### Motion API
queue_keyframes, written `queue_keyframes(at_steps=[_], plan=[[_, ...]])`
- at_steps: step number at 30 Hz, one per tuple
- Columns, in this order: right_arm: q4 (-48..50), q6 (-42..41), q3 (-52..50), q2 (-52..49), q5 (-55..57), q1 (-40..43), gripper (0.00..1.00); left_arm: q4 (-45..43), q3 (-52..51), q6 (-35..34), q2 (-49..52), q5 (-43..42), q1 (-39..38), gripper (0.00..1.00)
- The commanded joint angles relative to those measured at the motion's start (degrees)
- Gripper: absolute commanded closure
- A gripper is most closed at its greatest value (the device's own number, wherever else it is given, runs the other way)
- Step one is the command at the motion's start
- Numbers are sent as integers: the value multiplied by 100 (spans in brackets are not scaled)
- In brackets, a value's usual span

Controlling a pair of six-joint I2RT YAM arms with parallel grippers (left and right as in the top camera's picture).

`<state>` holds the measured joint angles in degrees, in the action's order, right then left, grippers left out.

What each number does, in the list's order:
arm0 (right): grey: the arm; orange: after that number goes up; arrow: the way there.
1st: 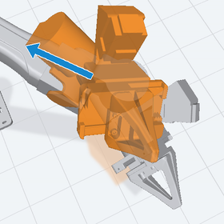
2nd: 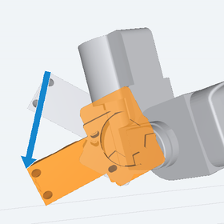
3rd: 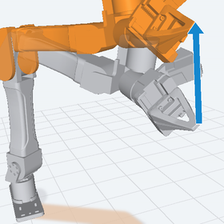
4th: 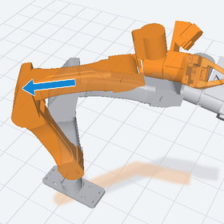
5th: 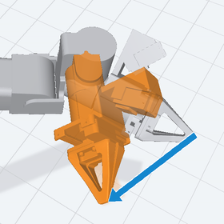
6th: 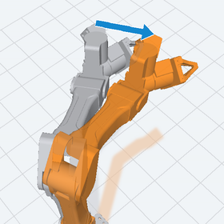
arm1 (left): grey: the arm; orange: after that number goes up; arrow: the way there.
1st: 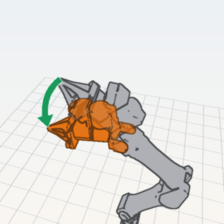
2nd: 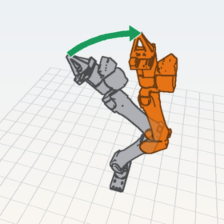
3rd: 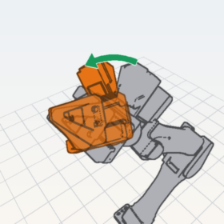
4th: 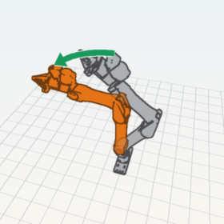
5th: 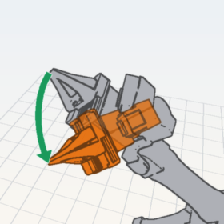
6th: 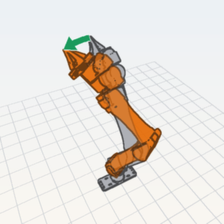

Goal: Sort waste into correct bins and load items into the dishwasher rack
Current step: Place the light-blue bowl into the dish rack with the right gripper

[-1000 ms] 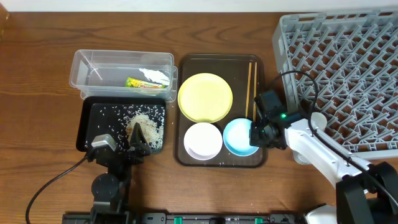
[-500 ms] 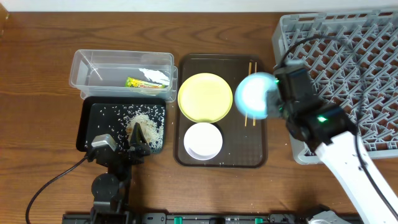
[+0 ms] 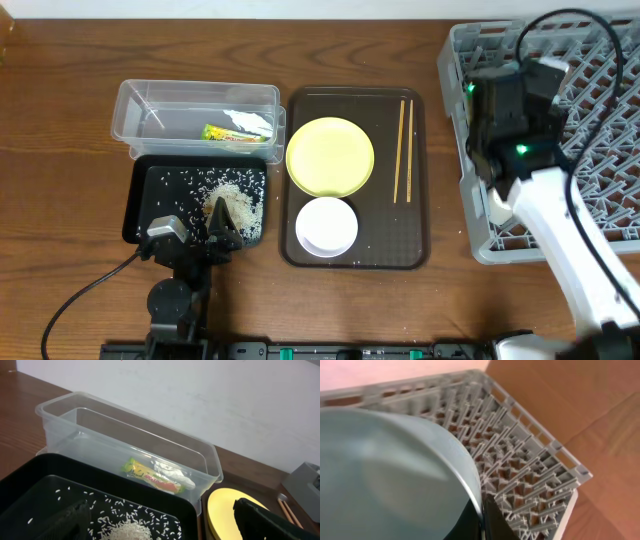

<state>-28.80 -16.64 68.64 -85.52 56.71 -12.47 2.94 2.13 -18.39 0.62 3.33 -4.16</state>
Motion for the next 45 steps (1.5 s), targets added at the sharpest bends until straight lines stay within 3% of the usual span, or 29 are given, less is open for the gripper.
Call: queue_keyframes(at_steps=[1,6,10,18,23,25,26,27,31,36,40,42,45], plan=[[498,916,-13,-503,354,295,99,83,-190,-52,-33,9,39,6],[1357,1941,-13,-1163,859,463,99,83,-190,-52,-33,9,39,6],[1405,2234,-13,-1491,887,452,99,83,-190,-52,-33,9,39,6],[400,1908,-13,-1585,887,26,99,83,-190,-52,-33,7,39,6],[-586,1067,-13,-1585,885,-391,98,83,-190,-52,-33,9,39,6],[-1051,568,-13,-1585,883,-522,88,81,-190,-52,-33,9,39,6],[-1237,341,-13,-1585,879,-579,76,83,-190,-52,-33,9,39,6],[-1436,118,-11,-1585,841,-647,71,83,-190,-52,-33,9,39,6],[-1762,-48,-2,-1550,361,-898,60,83,-190,-52,-33,9,39,6],[-2009,-48,162,-1276,-892,-1290,42,81,-190,-52,-33,9,39,6],[-2013,-48,339,-946,-3222,-1563,27,83,-190,-52,-33,9,39,6],[-1886,-48,337,-813,-4627,-1648,25,83,-190,-52,-33,9,39,6],[-1683,-50,319,-809,-6671,-1777,32,83,-190,-52,-33,9,39,6]])
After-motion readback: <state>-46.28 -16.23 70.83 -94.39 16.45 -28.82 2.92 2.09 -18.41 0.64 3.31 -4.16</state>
